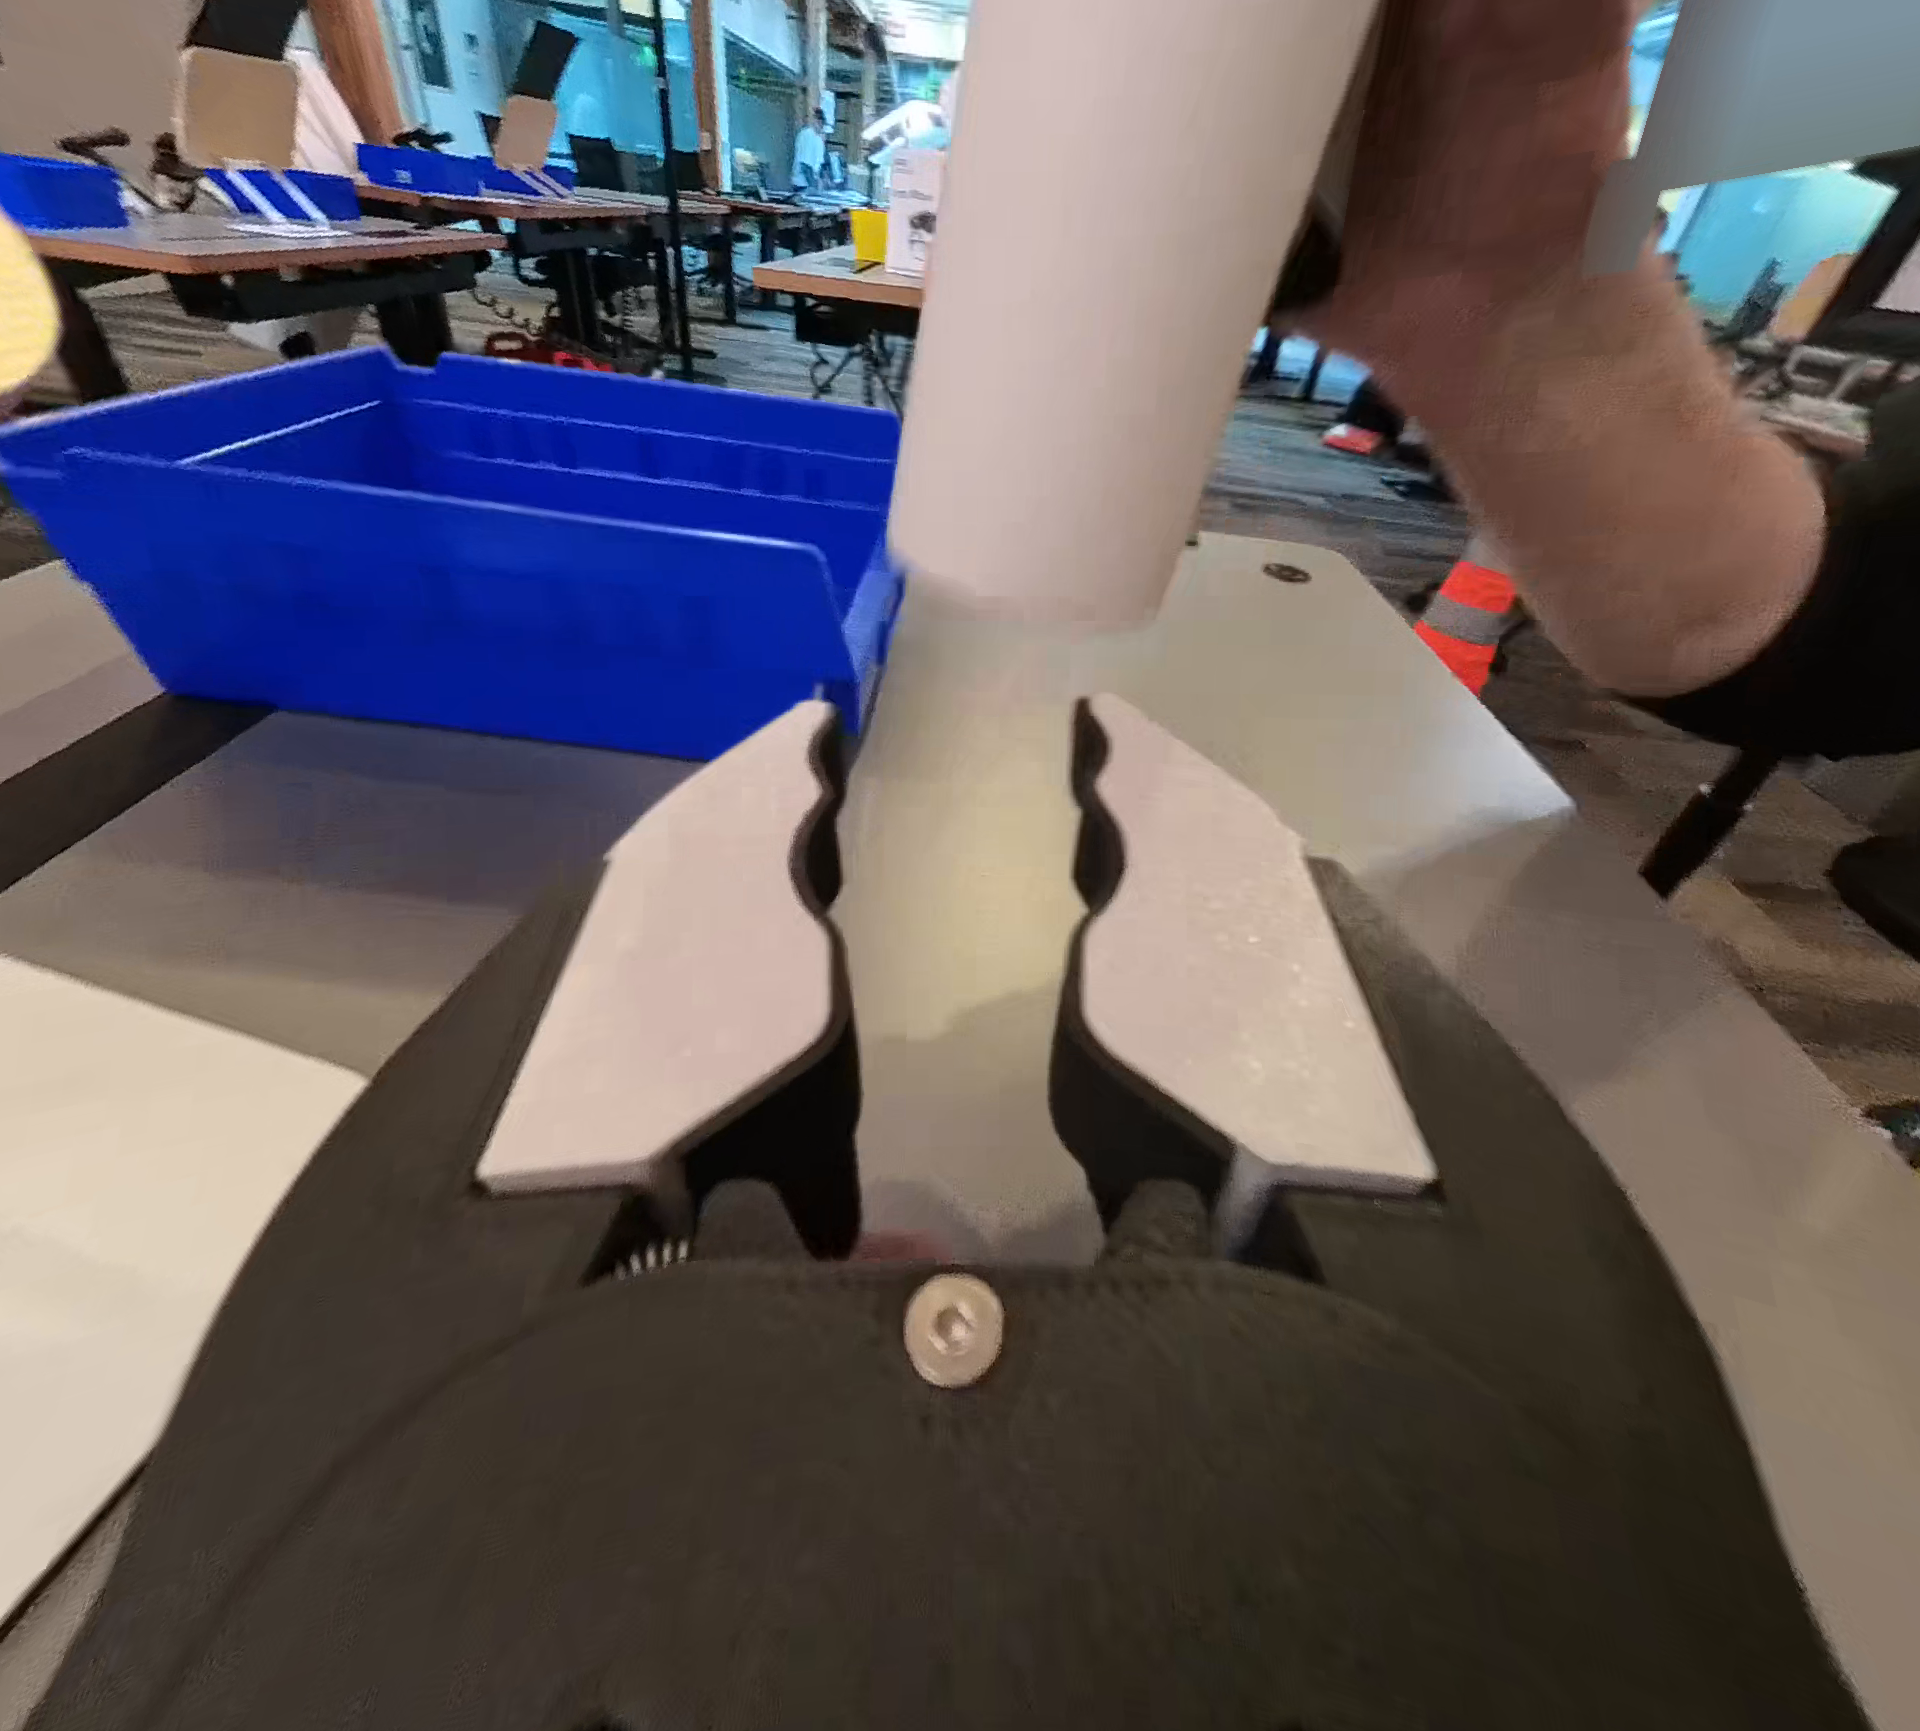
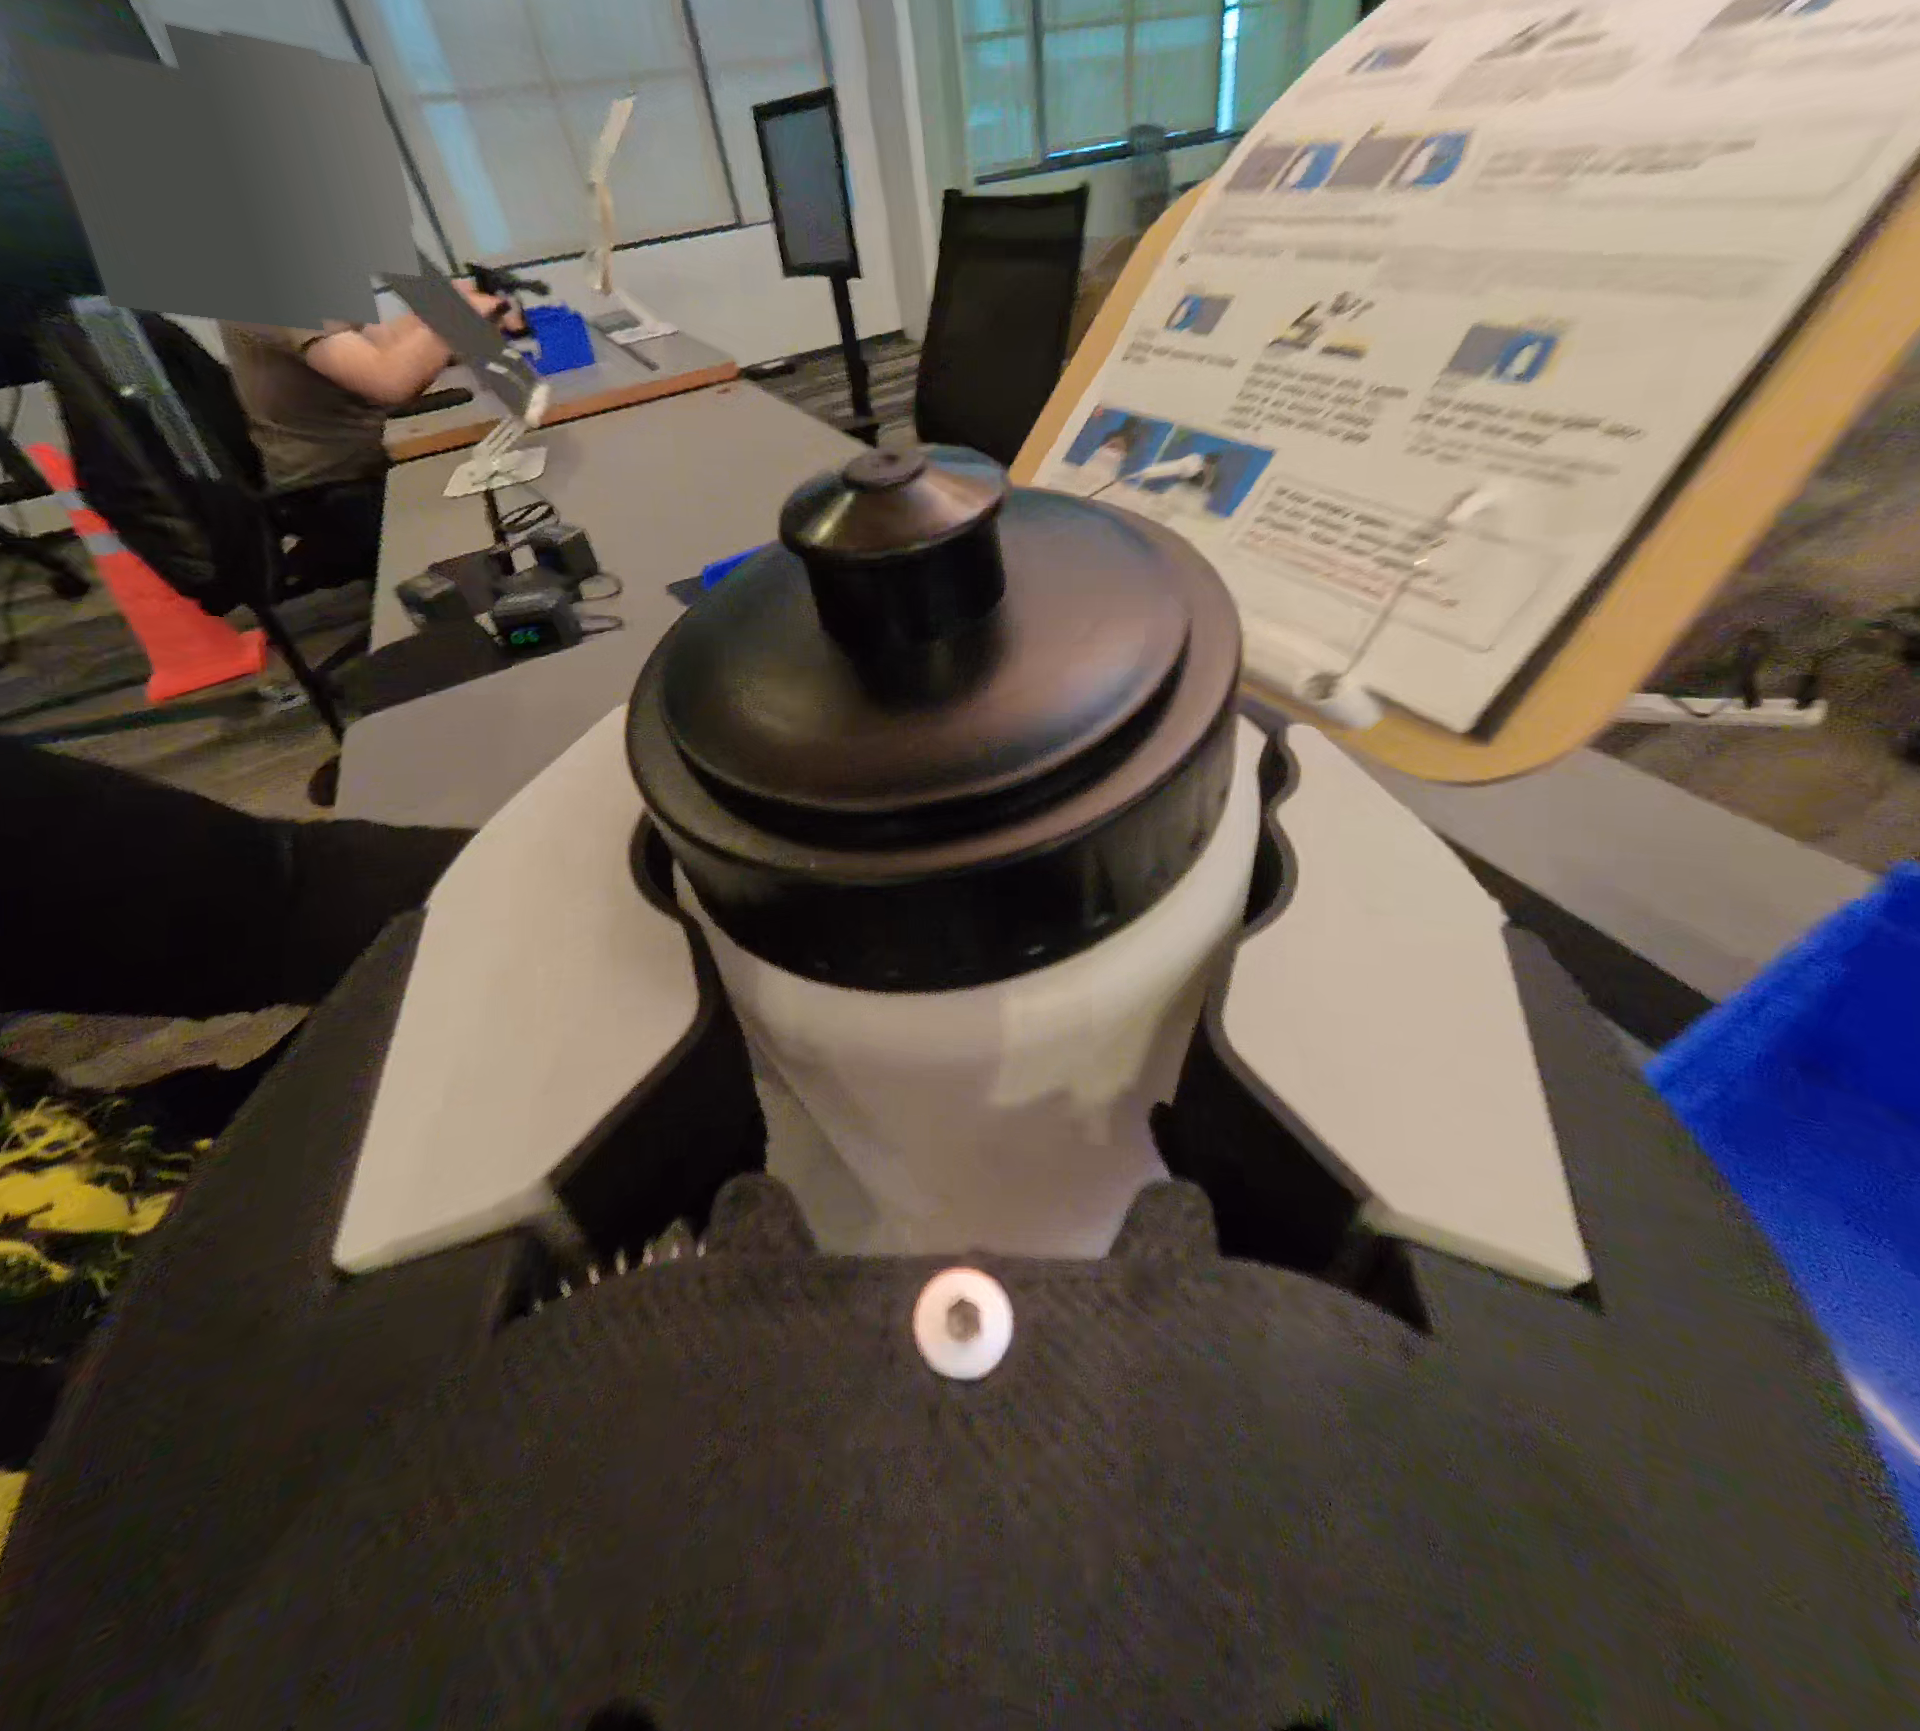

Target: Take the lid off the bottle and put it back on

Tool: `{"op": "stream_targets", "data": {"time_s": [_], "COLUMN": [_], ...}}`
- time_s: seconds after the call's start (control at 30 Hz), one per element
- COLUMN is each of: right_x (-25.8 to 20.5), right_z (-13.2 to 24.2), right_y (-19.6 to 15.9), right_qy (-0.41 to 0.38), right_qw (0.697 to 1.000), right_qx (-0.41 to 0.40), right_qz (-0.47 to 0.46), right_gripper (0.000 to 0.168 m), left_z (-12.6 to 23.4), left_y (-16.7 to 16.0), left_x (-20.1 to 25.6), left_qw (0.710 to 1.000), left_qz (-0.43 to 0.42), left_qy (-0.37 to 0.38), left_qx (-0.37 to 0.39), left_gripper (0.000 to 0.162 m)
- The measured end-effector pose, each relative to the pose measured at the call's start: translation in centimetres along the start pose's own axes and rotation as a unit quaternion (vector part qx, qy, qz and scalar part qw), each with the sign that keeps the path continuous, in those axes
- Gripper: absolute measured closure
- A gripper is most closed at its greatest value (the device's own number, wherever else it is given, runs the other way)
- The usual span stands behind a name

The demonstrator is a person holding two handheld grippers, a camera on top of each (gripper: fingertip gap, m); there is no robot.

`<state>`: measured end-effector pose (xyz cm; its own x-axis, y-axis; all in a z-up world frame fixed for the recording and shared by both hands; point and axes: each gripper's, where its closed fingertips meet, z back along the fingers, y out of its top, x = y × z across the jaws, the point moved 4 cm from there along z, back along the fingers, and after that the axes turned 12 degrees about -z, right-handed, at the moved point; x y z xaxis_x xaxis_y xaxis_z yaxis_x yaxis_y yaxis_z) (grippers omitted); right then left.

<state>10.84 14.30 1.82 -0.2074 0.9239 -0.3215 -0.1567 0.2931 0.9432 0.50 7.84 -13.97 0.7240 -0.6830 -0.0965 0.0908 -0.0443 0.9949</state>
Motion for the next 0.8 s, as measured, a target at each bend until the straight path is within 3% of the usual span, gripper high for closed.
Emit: {"op": "stream_targets", "data": {"time_s": [0.1,0.23,0.33,0.53,0.8], "right_x": [3.2,10.1,15.5,23.3,29.2], "right_z": [2.8,3.2,2.1,-0.5,-1.8], "right_y": [4.6,6.2,4.7,-1.7,-6.4], "right_qy": [-0.075,-0.157,-0.197,-0.220,-0.219], "right_qw": [0.997,0.983,0.968,0.920,0.872], "right_qx": [-0.014,-0.076,-0.120,-0.232,-0.282], "right_qz": [-0.001,-0.049,-0.102,-0.226,-0.335], "right_gripper": [0.063,0.062,0.062,0.062,0.062], "left_z": [0.1,0.2,0.2,0.3,0.2], "left_y": [-1.2,-2.3,-2.5,-2.6,-2.7], "left_x": [-1.2,-1.9,-2.0,-2.3,-2.4], "left_qw": [0.999,0.997,0.997,0.997,0.998], "left_qz": [0.000,-0.009,-0.002,0.008,0.019], "left_qy": [0.041,0.066,0.069,0.066,0.058], "left_qx": [-0.021,-0.038,-0.037,-0.033,-0.033], "left_gripper": [0.143,0.154,0.154,0.154,0.151]}}
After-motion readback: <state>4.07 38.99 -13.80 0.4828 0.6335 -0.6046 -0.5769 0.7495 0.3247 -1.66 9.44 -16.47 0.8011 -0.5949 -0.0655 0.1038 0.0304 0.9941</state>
